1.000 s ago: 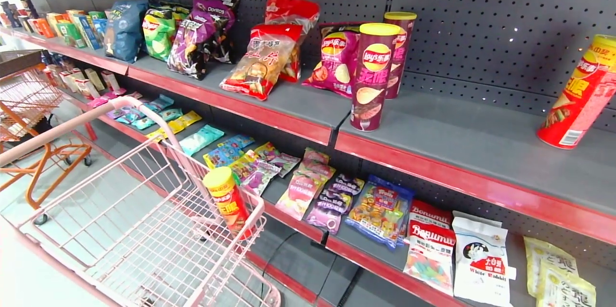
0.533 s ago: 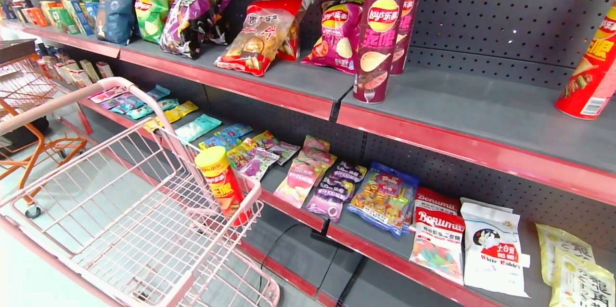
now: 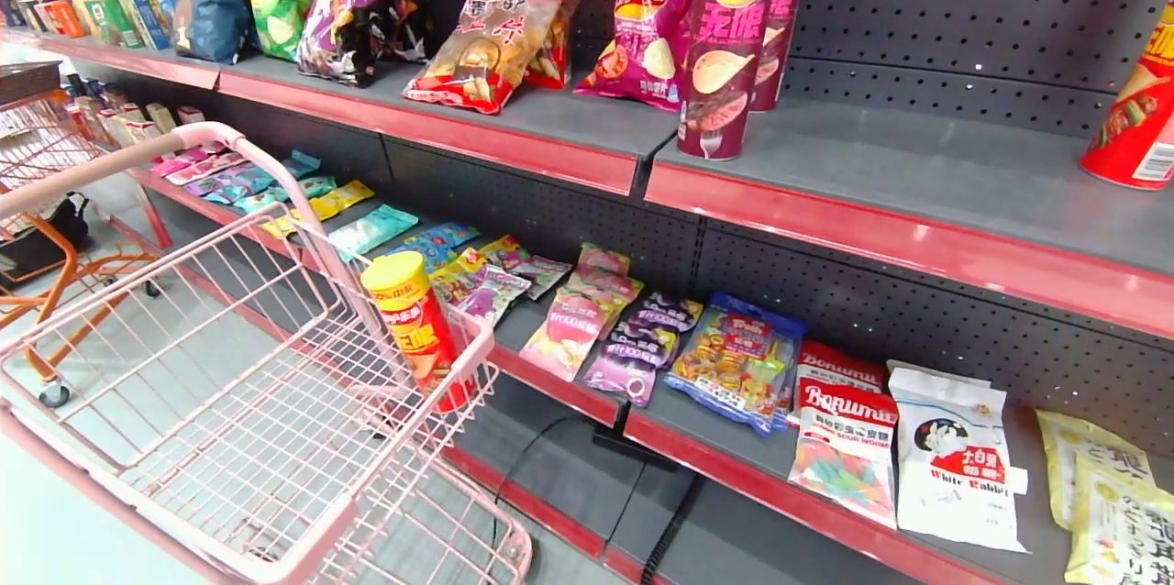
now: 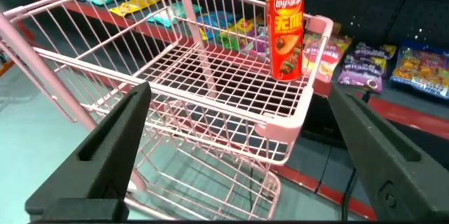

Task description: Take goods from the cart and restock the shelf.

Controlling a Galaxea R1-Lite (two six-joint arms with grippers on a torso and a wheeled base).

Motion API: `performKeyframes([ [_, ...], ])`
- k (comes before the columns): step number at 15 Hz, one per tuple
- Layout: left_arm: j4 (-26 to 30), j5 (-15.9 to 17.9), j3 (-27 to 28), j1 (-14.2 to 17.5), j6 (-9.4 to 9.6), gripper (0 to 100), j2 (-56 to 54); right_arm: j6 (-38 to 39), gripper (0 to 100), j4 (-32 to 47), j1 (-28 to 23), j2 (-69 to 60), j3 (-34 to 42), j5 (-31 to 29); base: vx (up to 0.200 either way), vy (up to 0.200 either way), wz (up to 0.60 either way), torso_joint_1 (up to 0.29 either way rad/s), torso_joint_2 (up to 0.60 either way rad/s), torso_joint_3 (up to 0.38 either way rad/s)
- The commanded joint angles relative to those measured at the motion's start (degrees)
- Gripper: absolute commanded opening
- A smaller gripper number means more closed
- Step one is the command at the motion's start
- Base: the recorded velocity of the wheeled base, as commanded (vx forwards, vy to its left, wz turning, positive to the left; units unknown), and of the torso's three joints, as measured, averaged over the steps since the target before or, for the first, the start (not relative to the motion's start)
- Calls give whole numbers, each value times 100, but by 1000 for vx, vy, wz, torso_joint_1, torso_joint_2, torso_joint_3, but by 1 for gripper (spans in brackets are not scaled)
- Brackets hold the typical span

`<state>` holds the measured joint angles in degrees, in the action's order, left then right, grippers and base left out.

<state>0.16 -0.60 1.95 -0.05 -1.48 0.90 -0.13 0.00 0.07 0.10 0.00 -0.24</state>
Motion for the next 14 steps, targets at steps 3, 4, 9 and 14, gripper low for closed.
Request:
performKeyframes([
  [3,-587,-72,3593,-21,-1206,100,4515,-4,100,0,1,8,0,-2,0,0,0,0,0,0],
  [4,-1422,-55,3496,-13,-1197,100,5482,5,100,0,1,8,0,-11,0,0,0,0,0,0],
  [9,-4366,816,2424,58,-986,100,8435,5,100,0,1,8,0,-11,0,0,0,0,0,0],
  [14,-4938,1176,2486,-153,-731,100,9560,5,100,0,1,8,0,-11,0,0,0,0,0,0],
])
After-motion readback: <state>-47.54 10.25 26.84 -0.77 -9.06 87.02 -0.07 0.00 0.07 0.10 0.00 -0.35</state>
